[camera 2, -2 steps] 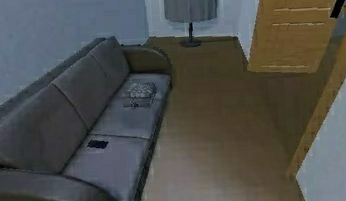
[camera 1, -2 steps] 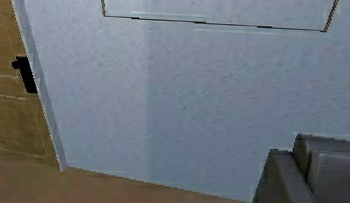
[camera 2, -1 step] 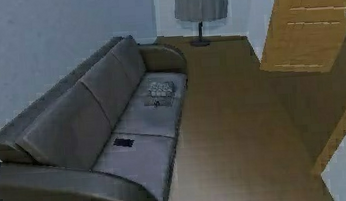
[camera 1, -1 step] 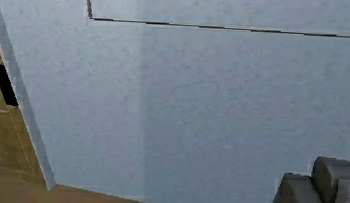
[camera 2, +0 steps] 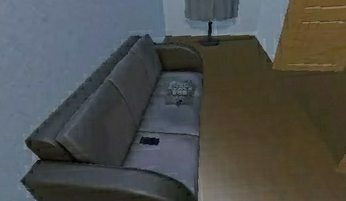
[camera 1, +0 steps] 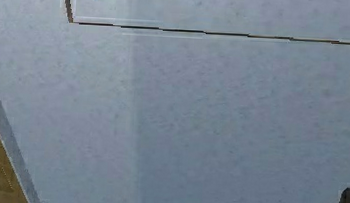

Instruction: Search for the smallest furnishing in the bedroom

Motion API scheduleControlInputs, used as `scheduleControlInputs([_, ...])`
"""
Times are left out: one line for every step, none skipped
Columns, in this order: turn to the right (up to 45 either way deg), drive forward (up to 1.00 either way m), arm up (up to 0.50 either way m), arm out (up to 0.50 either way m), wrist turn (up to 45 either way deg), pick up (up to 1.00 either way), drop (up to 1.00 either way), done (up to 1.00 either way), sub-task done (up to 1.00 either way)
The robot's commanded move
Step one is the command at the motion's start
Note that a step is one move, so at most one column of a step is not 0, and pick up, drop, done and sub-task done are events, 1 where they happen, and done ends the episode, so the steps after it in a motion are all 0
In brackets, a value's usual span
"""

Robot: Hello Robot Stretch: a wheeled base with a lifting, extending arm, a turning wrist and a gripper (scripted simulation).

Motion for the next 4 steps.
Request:
scheduleControlInputs([45.0, 0.0, 0.0, 0.0, 0.0, 0.0, 0.0, 0.0, 0.0])
scheduleControlInputs([45.0, 0.0, 0.0, 0.0, 0.0, 0.0, 0.0, 0.0, 0.0])
scheduleControlInputs([45.0, 0.0, 0.0, 0.0, 0.0, 0.0, 0.0, 0.0, 0.0])
scheduleControlInputs([21.0, 0.0, 0.0, 0.0, 0.0, 0.0, 0.0, 0.0, 0.0])
